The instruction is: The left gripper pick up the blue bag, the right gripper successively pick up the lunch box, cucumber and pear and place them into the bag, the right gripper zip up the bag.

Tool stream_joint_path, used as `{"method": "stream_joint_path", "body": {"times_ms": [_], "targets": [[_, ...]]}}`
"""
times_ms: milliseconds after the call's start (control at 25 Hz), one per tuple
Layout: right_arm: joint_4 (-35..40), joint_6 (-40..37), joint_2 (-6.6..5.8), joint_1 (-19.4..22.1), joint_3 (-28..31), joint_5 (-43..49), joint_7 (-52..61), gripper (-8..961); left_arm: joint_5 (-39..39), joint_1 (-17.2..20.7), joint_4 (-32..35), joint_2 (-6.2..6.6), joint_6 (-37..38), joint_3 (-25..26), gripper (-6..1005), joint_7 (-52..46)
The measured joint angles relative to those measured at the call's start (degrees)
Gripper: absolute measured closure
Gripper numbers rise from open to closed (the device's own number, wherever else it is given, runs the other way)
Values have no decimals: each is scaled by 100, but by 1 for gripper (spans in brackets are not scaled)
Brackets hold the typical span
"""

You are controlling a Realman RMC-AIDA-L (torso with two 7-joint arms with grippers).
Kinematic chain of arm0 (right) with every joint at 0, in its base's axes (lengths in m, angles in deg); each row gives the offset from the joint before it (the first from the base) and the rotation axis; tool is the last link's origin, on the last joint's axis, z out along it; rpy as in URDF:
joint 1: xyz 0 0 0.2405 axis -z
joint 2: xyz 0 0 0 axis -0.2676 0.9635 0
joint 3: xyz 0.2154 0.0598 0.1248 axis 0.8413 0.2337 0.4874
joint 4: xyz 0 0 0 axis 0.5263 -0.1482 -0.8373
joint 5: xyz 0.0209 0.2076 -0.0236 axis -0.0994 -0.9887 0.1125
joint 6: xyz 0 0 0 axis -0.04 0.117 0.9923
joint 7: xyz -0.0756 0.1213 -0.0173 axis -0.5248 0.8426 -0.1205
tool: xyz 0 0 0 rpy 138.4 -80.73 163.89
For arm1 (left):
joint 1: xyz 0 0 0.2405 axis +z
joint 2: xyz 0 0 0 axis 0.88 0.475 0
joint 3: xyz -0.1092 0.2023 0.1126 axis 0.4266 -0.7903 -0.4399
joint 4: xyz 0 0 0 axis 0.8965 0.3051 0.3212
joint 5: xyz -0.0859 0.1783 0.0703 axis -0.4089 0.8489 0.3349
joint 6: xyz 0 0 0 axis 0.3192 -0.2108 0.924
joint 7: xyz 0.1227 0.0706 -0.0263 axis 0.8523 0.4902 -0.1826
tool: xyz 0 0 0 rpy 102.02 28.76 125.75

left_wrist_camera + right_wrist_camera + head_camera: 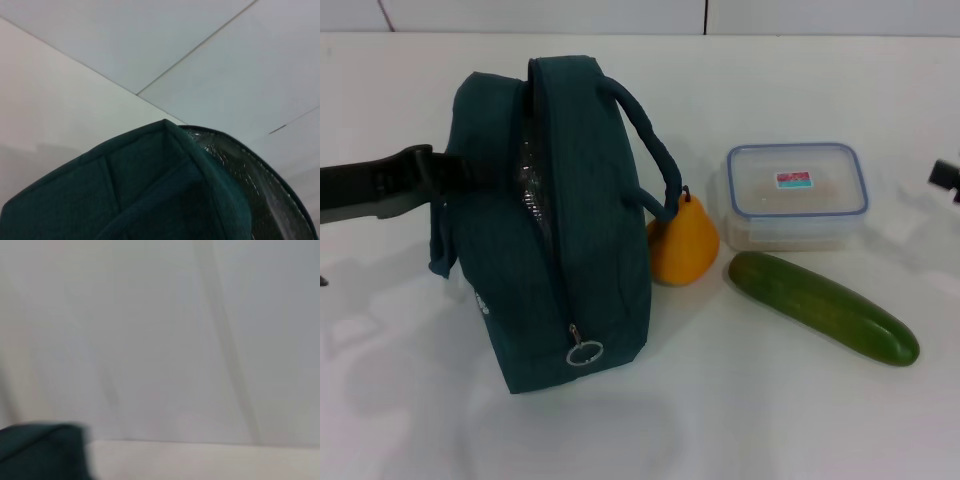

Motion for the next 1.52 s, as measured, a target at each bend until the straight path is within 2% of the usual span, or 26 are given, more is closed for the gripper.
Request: {"method": "stream_joint_path", "body": {"times_ms": [200,400,520,680,960,1280,1520], "targets": [[-202,731,-103,-176,8,15,1270,96,-19,-135,-198,7,-26,31,956,83],[-918,956,-390,-626,-103,65,2139,96,-29,-229,-325,10,-30,34,956,171],[-1199,1112,-471,-829,-241,69,2365,97,-35,-244,-353,10,-30,22,956,249],[-1238,1441,-393,-940,-453,71,2678,97,-58,-245,-367,10,-30,28,956,334],[-1321,1773,-83,-1123,-610,72,2811,99,-62,-244,-378,9,-30,56,956,370],[-1408,1803,45,-1191,-620,72,2823,105,-66,-259,-378,18,-30,57,956,378],[-1409,1786,84,-1149,-620,72,2864,110,-70,-224,-377,18,-30,57,956,423]]}}
